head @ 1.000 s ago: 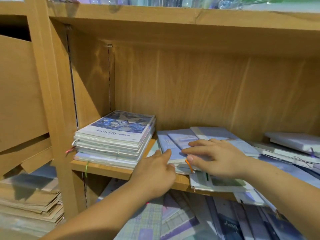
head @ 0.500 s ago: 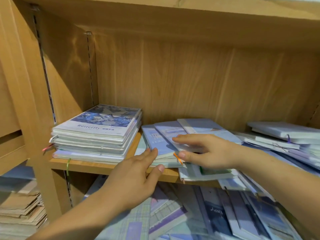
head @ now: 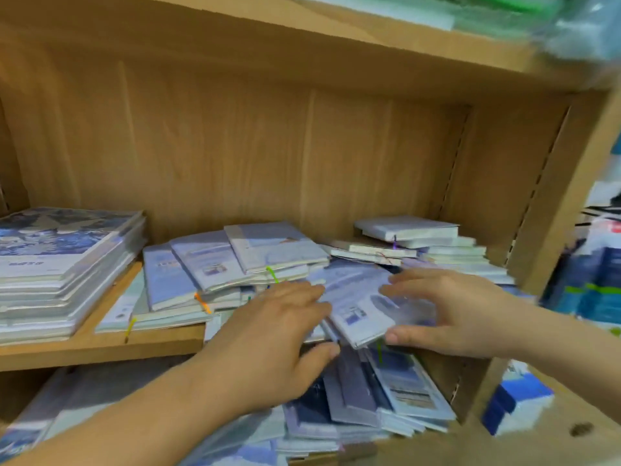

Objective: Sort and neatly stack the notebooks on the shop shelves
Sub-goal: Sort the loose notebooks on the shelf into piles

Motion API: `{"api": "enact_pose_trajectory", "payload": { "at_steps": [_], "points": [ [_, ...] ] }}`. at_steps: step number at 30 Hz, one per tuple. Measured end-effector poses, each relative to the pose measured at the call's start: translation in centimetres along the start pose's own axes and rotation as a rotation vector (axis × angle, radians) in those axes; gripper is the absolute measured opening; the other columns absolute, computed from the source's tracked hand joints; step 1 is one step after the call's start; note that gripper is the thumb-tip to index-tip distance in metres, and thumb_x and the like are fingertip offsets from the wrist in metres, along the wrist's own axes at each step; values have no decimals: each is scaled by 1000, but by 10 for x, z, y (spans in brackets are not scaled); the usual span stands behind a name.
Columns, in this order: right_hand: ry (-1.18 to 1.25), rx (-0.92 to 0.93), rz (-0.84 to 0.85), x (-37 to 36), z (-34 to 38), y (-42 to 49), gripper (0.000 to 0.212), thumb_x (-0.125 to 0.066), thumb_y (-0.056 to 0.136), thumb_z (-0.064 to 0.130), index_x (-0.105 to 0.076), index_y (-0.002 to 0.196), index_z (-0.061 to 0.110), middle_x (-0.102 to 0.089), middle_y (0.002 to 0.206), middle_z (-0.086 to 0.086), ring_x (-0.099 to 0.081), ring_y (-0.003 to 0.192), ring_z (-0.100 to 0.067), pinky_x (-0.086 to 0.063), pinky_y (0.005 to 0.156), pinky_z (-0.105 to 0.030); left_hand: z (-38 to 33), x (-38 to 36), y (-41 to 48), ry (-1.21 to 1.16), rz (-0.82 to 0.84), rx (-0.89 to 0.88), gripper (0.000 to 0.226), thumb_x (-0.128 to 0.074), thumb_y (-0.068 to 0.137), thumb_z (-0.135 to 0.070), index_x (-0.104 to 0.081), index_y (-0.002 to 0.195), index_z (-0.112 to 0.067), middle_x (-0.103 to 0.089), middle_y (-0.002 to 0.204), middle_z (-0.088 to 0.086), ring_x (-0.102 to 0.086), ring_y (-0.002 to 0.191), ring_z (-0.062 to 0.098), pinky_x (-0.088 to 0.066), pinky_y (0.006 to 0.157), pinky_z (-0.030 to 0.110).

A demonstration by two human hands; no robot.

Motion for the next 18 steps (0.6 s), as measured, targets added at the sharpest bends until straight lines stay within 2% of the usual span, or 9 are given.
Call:
{"api": "enact_pose_trajectory", "payload": {
  "at_steps": [1,2,3,5,8,11,13,15,18],
  "points": [
    [-11,-16,4,-5,-10,-9,88,-38,75,97,-44,148,49,-40,153,26,-40,140,-1,-43,108,-30,-10,-7,11,30,23,-26,70,-42,94,-73,-46,151,-32,-37,162,-8,-27,150,12,-8,119,18],
    [-12,-30,4,-10,-20,-17,87,-37,75,98,-41,148,51,-38,153,28,-40,140,0,-44,105,-27,-19,-13,21,65,44,-38,72,-39,92,-77,-49,148,-34,-43,157,-8,-32,147,14,-15,120,21],
    [0,-48,6,-16,-30,-24,85,-36,75,98,-35,149,56,-35,154,30,-40,139,1,-42,102,-22,-27,-18,30,98,57,-39,70,-36,91,-81,-55,138,-34,-54,145,-8,-42,138,16,-26,115,26],
    [49,-76,2,-27,-45,-35,79,-37,78,95,-24,150,64,-33,155,31,-37,139,4,-36,96,-14,-38,-25,42,177,60,-18,59,-31,91,-81,-56,107,-29,-61,114,-8,-53,113,19,-37,90,31],
    [53,-68,-97,-35,-52,-38,64,-35,85,86,-29,146,67,-41,155,27,-36,143,4,-41,102,-20,-43,-27,51,234,2,-44,47,-27,96,-71,-49,91,-29,-62,96,-4,-59,94,26,-41,78,36],
    [18,-62,-193,-34,-45,-33,58,-30,89,82,-33,145,66,-54,144,27,-45,138,1,-48,96,-26,-35,-21,50,264,-24,-67,50,-21,97,-65,-51,83,-28,-64,82,-6,-63,77,28,-44,68,38],
    [-3,-49,-229,-32,-42,-33,62,-26,89,84,-20,148,68,-59,133,28,-53,124,-1,-49,83,-26,-23,-20,51,259,-18,10,54,-12,96,-67,-49,85,-28,-64,84,-7,-64,82,24,-41,66,37],
    [65,-69,-269,-27,-45,-40,66,-30,91,84,-18,152,63,-56,131,32,-52,119,1,-48,82,-22,-16,-22,52,234,-14,81,54,-8,94,-67,-46,86,-30,-61,88,-10,-62,91,17,-39,66,36],
    [183,-108,-508,-7,-66,-69,59,-46,96,72,-48,147,44,-59,126,26,-55,116,-1,-52,88,-24,-10,-25,55,254,18,150,57,-7,92,-67,-50,89,-31,-62,93,-13,-61,102,12,-45,72,35]
  ]
}}
Point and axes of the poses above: each hand's wrist, its own y-axis towards the middle knuckle, its own x-axis out of the back of the hand, z = x × y, the point moved 8 cm from there along y, towards the middle knuckle
